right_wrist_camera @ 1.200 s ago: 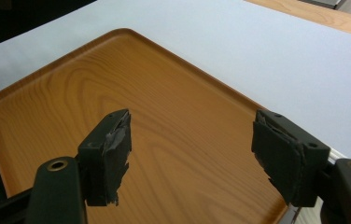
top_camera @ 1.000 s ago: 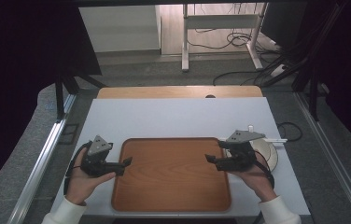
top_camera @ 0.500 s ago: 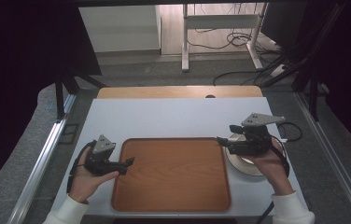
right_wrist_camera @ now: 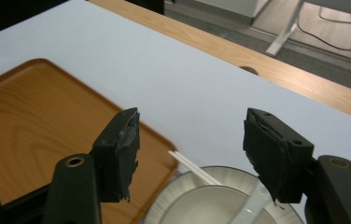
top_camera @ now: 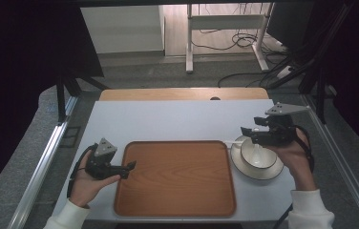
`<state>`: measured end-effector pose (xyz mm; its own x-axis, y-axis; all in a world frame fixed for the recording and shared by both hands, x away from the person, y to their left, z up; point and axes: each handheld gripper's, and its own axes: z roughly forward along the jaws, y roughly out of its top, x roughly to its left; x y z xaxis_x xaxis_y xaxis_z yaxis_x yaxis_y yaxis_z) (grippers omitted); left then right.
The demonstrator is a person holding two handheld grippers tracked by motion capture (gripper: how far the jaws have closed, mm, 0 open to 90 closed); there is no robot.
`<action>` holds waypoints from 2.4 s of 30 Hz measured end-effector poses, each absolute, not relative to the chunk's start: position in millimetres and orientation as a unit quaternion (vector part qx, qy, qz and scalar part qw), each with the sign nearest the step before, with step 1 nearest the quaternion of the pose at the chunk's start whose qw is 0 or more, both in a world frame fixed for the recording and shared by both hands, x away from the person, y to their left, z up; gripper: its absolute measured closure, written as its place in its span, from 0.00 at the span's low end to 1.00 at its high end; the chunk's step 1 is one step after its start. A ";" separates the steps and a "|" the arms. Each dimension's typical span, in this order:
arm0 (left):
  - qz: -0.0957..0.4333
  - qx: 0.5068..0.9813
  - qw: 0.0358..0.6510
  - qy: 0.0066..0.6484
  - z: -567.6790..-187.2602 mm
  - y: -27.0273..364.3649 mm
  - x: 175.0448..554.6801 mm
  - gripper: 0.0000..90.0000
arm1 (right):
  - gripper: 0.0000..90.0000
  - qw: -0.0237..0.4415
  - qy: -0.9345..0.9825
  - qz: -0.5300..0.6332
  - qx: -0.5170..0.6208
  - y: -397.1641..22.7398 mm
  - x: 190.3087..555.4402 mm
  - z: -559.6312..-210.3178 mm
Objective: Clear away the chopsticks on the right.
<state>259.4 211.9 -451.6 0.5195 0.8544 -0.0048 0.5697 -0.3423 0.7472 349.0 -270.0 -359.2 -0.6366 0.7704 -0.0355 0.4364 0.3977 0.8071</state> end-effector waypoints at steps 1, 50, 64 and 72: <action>0.198 0.795 0.358 0.448 -451.9 211.6 259.3 0.15 | 0.40 0.211 0.808 0.398 0.379 -273.1 352.0 -359.5; 0.196 0.799 0.348 0.451 -458.5 210.6 262.1 0.15 | 1.00 0.209 0.806 0.188 0.522 -371.4 413.7 -425.1; 0.190 0.798 0.348 0.453 -458.8 213.4 263.1 0.15 | 1.00 0.206 0.809 0.166 0.525 -368.8 418.4 -438.3; 0.191 0.799 0.345 0.454 -460.0 214.6 263.2 0.15 | 1.00 0.202 0.813 0.155 0.524 -366.6 422.0 -447.4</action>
<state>263.2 214.6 -460.0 0.5152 0.8570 -0.0079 0.5941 -0.3505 0.7240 422.0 -366.6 -447.4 -0.3687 0.9148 -0.1652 0.7893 0.4020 0.4642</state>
